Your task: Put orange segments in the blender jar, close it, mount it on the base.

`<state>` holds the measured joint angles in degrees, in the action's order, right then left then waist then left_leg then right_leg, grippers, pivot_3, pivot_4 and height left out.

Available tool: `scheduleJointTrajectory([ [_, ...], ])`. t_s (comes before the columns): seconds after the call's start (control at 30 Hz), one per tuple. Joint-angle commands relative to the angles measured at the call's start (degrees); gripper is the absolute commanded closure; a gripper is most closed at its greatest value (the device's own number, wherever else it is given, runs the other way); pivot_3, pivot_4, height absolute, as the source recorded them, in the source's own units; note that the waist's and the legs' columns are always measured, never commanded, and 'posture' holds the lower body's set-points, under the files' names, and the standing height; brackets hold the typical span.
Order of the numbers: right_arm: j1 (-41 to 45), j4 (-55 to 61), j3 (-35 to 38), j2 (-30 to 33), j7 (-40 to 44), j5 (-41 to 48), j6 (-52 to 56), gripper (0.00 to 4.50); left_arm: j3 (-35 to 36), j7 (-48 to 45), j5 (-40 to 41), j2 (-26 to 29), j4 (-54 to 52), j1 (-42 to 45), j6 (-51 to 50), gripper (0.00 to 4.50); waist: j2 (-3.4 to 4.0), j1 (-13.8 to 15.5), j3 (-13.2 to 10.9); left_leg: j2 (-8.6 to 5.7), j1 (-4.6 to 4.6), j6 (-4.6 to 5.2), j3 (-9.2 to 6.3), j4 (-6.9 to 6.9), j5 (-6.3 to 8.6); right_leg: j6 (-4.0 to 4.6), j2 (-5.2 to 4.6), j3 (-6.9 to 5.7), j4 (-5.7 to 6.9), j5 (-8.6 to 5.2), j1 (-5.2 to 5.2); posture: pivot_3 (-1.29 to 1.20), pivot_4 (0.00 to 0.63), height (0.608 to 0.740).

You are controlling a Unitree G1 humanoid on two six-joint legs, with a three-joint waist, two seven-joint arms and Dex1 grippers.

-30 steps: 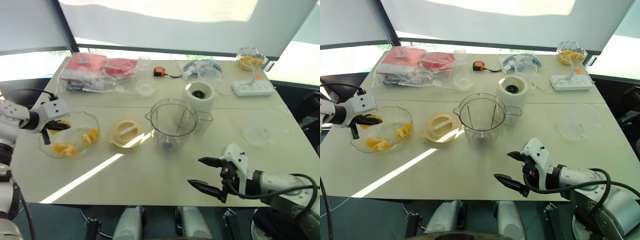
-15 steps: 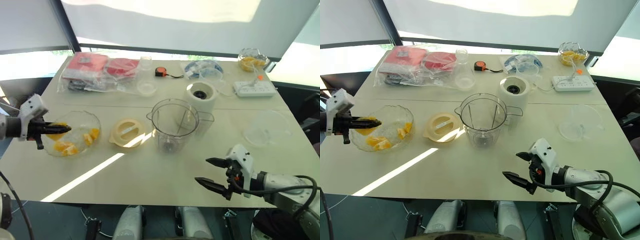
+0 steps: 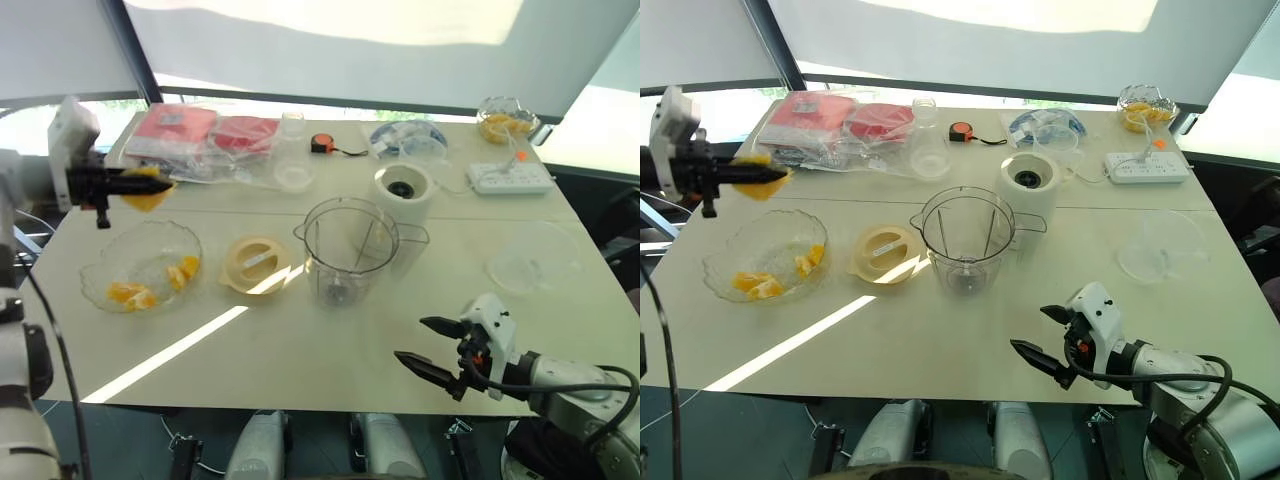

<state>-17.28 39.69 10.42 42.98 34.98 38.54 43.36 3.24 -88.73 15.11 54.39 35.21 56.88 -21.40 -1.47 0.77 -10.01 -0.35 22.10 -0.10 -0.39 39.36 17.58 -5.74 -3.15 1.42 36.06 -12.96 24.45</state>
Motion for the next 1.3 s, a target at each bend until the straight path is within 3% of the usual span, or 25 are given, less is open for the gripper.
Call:
scheduleJointTrajectory([
  [0.03,-0.83,2.55,3.37,-1.08,-0.60,2.05,-0.25,0.00,-0.17,-1.11,3.31,-2.38,-3.80,7.47,-4.02,4.47,-0.06,-0.08,-0.03,0.00,0.04,0.00,-0.03,0.05,0.00,0.00,0.01,-0.01,0.00,0.00,0.00,0.00,0.150,0.740],
  [0.3,-1.45,10.28,15.35,-3.91,-6.19,15.97,0.92,0.00,-3.97,-2.99,7.31,-18.19,-3.83,18.30,-8.69,4.47,-0.04,-0.32,-0.04,0.00,0.02,0.00,-0.04,0.06,0.00,-0.01,0.03,0.03,0.04,0.00,0.01,0.00,0.150,0.740],
  [0.6,-2.57,17.75,22.71,-0.16,-17.05,32.00,-0.93,0.00,-10.45,-2.63,3.10,-31.62,2.81,15.43,-0.05,4.47,-0.01,-0.40,-0.04,0.11,-0.01,0.00,-0.14,0.06,0.00,0.03,0.28,0.09,0.06,0.01,0.02,0.00,0.150,0.740],
  [0.8,-3.14,18.60,25.59,2.69,-22.06,39.80,-4.67,0.00,-12.44,-3.20,1.26,-35.79,5.33,13.48,4.43,4.47,-0.07,-0.29,-0.09,0.12,0.04,0.00,-0.14,0.06,0.00,0.03,0.27,0.16,0.02,0.01,0.05,0.00,0.150,0.740],
  [1.07,-3.03,17.44,23.85,4.67,-23.92,40.17,-6.76,0.00,-14.32,-3.21,-0.87,-38.15,5.24,11.39,8.13,4.47,-0.06,-0.12,-0.08,0.13,0.05,0.01,-0.15,0.06,0.00,0.03,0.26,0.17,0.00,0.01,0.04,0.00,0.150,0.740],
  [1.17,-2.63,16.75,23.06,5.08,-23.71,39.27,-6.80,0.00,-14.57,-3.00,-1.47,-38.42,4.81,10.88,9.10,3.64,-0.06,-0.10,-0.08,0.13,0.05,0.01,-0.18,0.06,0.00,0.03,0.26,0.17,0.01,0.01,0.04,0.00,0.150,0.740],
  [1.3,-2.31,16.02,22.48,5.53,-23.28,38.87,-6.86,0.00,-14.05,-1.01,-1.88,-38.83,4.20,10.52,10.83,1.73,-0.06,-0.08,-0.08,0.13,0.05,0.01,-0.20,0.06,0.00,0.04,0.26,0.17,0.00,0.01,0.04,0.00,0.150,0.740],
])
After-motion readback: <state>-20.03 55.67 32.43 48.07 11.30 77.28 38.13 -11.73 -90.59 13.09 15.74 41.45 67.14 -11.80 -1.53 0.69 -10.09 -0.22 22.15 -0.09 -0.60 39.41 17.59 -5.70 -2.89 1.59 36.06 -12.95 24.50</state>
